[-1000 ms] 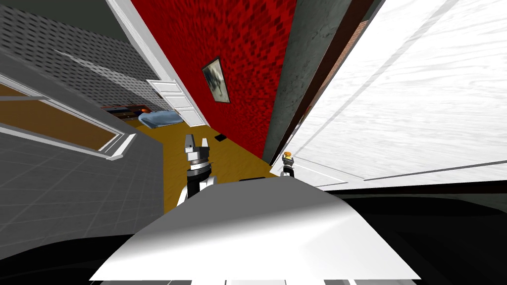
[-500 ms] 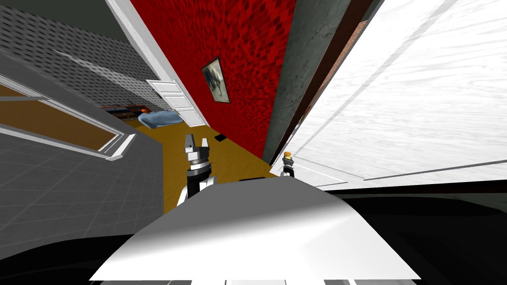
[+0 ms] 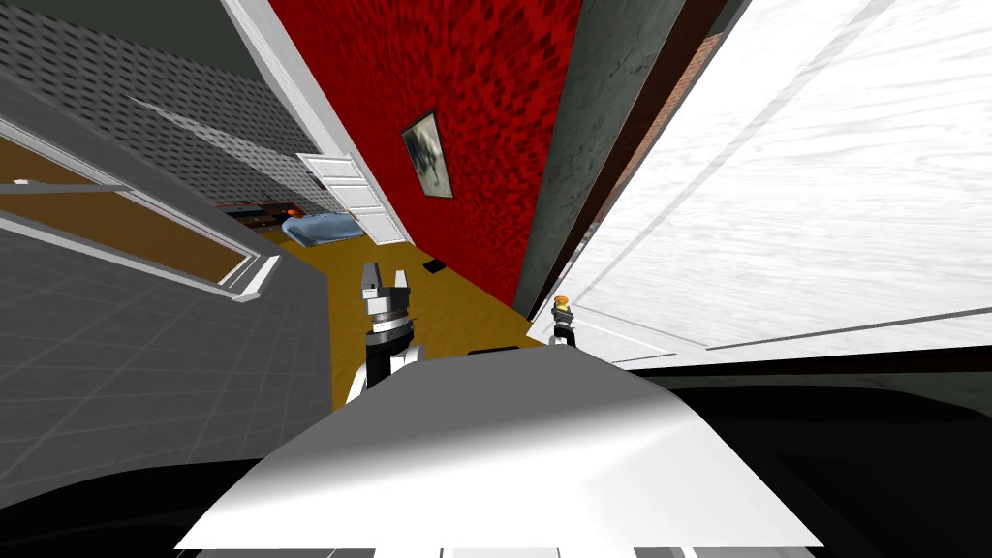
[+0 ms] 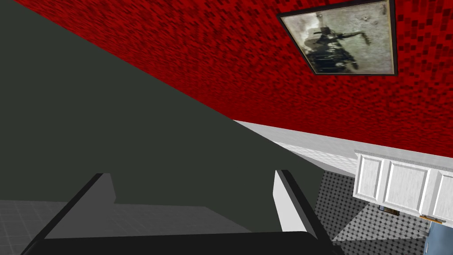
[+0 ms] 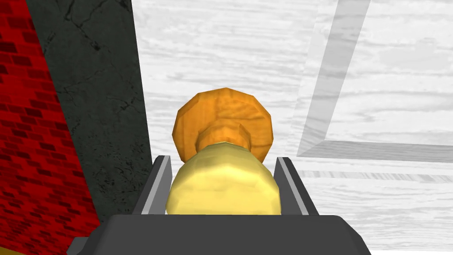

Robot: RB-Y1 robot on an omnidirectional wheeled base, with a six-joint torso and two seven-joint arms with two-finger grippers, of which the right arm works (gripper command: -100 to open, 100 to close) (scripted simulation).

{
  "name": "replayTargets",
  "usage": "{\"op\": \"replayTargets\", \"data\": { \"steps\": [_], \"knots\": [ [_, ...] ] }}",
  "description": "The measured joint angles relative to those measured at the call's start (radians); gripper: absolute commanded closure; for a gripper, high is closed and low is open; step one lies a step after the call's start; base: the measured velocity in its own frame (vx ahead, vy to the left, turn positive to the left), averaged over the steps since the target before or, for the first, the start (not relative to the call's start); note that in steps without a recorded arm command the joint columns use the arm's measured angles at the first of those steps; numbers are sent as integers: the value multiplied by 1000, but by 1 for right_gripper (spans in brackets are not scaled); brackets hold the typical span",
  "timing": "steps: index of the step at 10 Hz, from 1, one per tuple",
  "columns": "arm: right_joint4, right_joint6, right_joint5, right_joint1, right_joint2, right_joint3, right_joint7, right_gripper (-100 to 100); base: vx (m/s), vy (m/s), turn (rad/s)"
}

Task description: Pull the door open

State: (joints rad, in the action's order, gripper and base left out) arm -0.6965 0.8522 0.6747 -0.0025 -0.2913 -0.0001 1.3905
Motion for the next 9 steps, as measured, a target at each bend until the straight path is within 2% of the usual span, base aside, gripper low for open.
{"op": "replayTargets", "data": {
  "steps": [2,4,6,9],
  "knots": [
    [13,4,-15,-5,-9,27,27,100,-247,12,77],
    [-20,-9,-28,19,-11,51,41,100,-232,-25,102],
    [-25,-11,-43,17,-21,76,65,100,-171,-2,38],
    [-22,-12,-43,15,-21,73,67,100,-210,-12,188]
  ]
}}
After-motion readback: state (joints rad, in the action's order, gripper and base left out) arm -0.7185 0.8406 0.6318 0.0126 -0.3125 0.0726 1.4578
